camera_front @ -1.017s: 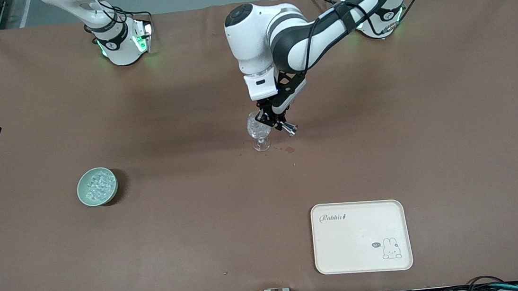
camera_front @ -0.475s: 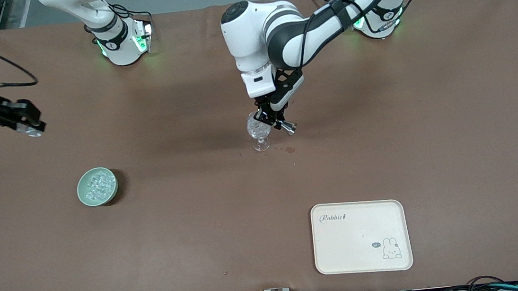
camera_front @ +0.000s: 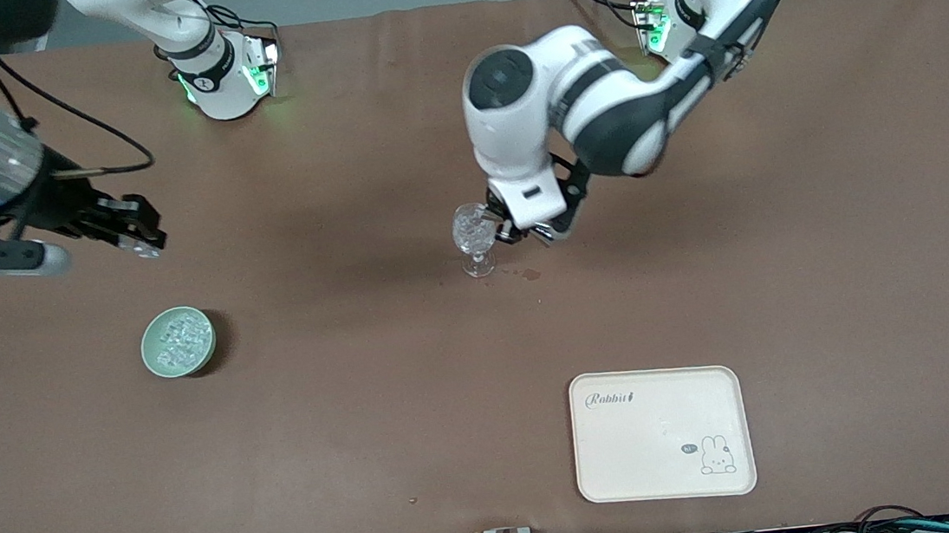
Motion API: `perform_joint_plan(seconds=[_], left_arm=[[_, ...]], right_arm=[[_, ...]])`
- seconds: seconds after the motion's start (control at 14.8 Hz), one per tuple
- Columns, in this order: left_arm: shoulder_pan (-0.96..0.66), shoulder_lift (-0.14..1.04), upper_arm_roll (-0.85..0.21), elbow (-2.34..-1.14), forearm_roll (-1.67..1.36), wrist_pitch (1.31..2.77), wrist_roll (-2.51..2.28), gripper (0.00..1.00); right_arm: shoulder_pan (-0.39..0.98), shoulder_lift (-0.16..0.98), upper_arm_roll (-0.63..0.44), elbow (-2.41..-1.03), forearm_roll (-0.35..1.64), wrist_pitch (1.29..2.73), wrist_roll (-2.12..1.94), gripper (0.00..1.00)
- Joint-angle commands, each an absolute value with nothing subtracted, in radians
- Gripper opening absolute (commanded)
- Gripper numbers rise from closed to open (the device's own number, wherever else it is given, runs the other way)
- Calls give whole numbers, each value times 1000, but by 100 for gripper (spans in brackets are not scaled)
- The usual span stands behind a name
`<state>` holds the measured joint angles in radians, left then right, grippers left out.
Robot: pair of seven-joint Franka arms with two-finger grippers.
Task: Pour wine and add ice with both arms
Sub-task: 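Carry the ice toward the glass with the right gripper while the left gripper withdraws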
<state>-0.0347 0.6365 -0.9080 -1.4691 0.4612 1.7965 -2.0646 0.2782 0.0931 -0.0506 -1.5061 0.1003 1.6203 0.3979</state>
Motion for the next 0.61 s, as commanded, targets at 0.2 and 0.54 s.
perform_joint_plan(seconds=[0.2, 0.54], left_arm=[[-31, 525, -565, -1447, -77, 1796, -1619, 1], [-37, 557, -298, -1431, -397, 1813, -1370, 1]], right_arm=[[486, 196, -60, -1509, 120, 1742, 671, 3], [679, 300, -61, -1506, 112, 1879, 944, 3]])
